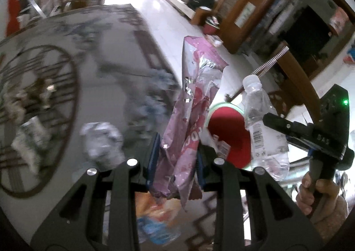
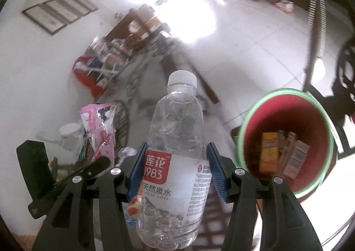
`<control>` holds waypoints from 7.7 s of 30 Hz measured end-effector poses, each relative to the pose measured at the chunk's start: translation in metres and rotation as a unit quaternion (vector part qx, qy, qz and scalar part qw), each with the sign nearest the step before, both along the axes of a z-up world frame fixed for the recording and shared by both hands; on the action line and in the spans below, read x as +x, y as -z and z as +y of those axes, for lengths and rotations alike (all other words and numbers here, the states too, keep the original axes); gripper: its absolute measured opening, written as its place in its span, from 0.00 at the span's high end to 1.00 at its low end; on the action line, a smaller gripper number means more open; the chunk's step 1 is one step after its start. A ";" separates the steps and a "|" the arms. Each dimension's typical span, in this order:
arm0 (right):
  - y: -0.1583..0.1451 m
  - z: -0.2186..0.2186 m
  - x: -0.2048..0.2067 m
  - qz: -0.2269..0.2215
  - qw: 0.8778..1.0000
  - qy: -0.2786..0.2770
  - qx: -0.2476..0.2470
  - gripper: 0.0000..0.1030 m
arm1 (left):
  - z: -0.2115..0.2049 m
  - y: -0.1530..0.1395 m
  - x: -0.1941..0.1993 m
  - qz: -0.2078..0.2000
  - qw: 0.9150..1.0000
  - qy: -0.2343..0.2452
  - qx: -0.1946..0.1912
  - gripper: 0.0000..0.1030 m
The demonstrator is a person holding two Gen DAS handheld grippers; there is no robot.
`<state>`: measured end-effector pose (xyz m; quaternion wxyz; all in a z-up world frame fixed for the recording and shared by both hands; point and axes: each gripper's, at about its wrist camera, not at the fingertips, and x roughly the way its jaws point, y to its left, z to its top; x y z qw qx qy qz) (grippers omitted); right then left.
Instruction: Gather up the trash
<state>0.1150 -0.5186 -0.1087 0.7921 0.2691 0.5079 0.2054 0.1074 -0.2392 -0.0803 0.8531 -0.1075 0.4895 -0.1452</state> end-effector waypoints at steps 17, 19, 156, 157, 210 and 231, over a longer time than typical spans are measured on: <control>0.032 -0.113 -0.013 0.047 0.991 0.124 -0.004 0.48 | -0.142 0.028 0.048 0.040 0.989 0.140 -0.002 0.68; 0.033 -0.118 -0.015 0.044 0.990 0.134 -0.005 0.39 | -0.148 0.030 0.050 0.043 0.988 0.148 0.000 0.49; -0.032 0.278 -0.030 -0.107 0.982 -0.094 -0.121 0.54 | 0.251 0.006 -0.055 -0.013 0.992 -0.120 -0.029 0.57; -0.032 0.275 -0.031 -0.107 0.983 -0.093 -0.121 0.54 | 0.251 0.005 -0.056 -0.014 0.992 -0.120 -0.029 0.57; 0.074 0.251 -0.001 0.071 0.979 -0.162 -0.102 0.17 | 0.175 0.006 -0.053 -0.001 0.992 -0.128 0.003 0.56; 0.021 0.211 0.007 -0.005 0.992 -0.108 -0.061 0.65 | 0.187 0.008 -0.048 0.001 0.990 -0.141 -0.003 0.56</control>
